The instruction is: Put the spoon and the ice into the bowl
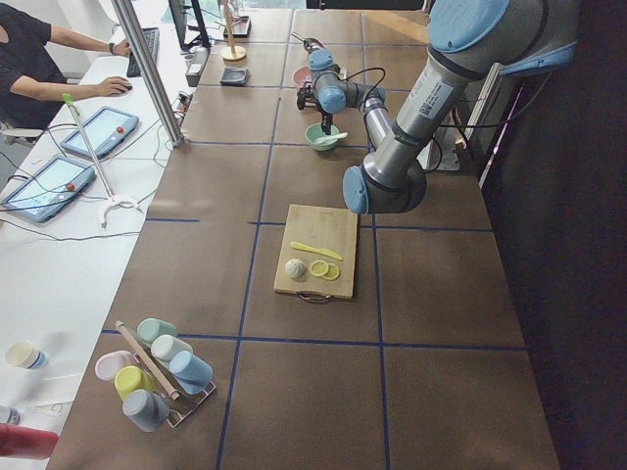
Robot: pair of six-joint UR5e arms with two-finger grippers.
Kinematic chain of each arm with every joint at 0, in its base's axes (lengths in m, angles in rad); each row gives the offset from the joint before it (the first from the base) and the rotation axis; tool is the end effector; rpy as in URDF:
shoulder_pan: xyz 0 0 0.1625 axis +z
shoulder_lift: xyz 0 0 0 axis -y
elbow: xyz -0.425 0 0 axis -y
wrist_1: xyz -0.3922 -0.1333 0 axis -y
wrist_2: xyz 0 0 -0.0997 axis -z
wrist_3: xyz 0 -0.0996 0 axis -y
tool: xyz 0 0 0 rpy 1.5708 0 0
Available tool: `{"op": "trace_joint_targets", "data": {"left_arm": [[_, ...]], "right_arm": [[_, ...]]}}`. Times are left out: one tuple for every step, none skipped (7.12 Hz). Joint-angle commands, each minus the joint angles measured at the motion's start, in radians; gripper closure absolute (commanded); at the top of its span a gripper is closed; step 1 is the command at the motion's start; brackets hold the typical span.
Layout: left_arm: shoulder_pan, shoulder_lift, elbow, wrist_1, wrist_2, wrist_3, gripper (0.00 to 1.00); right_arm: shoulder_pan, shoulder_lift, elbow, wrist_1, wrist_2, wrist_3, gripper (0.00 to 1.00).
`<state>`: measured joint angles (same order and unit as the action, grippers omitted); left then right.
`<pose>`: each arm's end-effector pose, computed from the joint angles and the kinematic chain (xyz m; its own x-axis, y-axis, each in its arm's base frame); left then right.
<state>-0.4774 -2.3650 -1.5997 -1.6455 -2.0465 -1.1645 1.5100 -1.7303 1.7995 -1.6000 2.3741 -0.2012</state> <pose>0.5825 -0.4001 0.1500 0.5443 0.1140 -0.8311 -0.1358 0.9896 0.0468 0.0356 -0.4291 0.6201 0.6652 -0.2688 0.6966 0.1976 0.9631 0.1829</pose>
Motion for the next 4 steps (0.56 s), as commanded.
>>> {"op": "trace_joint_targets", "data": {"left_arm": [[-0.01, 0.003, -0.011, -0.025, 0.0, -0.003, 0.18], [-0.054, 0.013, -0.032, -0.031, 0.0, -0.006, 0.17], [-0.093, 0.083, -0.089, -0.031, -0.001, -0.001, 0.16], [-0.162, 0.171, -0.133, -0.036, -0.012, 0.032, 0.16]], "right_arm": [[-0.037, 0.003, 0.036, 0.002, 0.054, 0.125, 0.0], [-0.101, 0.003, 0.105, 0.003, 0.06, 0.286, 0.0], [-0.173, 0.017, 0.171, 0.012, 0.056, 0.453, 0.0], [-0.25, 0.043, 0.179, 0.12, 0.045, 0.671, 0.0]]}}
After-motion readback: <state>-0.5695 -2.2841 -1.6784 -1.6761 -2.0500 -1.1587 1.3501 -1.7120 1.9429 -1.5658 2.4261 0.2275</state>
